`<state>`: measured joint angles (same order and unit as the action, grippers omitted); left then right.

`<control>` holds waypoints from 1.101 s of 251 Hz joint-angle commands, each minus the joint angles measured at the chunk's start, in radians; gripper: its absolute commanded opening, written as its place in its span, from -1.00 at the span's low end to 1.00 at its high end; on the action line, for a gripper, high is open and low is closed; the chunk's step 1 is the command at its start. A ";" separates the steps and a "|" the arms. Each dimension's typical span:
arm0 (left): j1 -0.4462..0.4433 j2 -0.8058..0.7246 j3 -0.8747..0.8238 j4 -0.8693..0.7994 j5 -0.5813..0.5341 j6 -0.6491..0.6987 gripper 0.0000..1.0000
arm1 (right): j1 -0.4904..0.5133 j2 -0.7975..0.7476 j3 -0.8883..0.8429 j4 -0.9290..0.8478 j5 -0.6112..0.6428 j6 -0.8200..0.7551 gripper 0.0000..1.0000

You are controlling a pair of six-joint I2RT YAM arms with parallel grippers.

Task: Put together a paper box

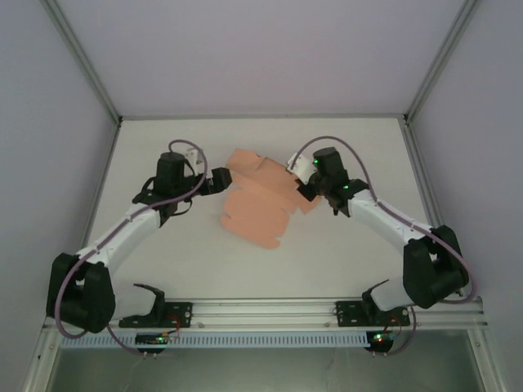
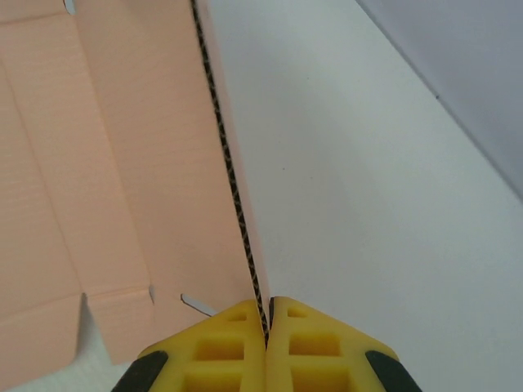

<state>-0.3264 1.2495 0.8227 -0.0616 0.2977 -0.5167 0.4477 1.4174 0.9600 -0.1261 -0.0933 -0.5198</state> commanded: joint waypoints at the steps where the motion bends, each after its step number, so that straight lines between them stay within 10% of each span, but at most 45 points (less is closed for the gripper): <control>1: 0.061 -0.011 -0.049 -0.035 -0.038 0.032 0.99 | -0.043 -0.039 -0.011 -0.053 -0.244 0.077 -1.00; 196: 0.128 0.261 -0.118 0.670 0.615 0.039 0.81 | -0.168 0.000 -0.036 -0.008 -0.550 0.142 -1.00; 237: 0.116 0.266 -0.095 0.663 0.556 0.062 0.31 | -0.169 0.018 -0.017 -0.036 -0.572 0.142 -1.00; 276: 0.109 0.266 -0.092 0.679 0.533 0.083 -0.61 | -0.175 0.026 -0.013 -0.032 -0.557 0.167 -1.00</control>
<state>-0.2100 1.5078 0.7109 0.5591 0.8238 -0.4618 0.2825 1.4300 0.9165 -0.1493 -0.6266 -0.3935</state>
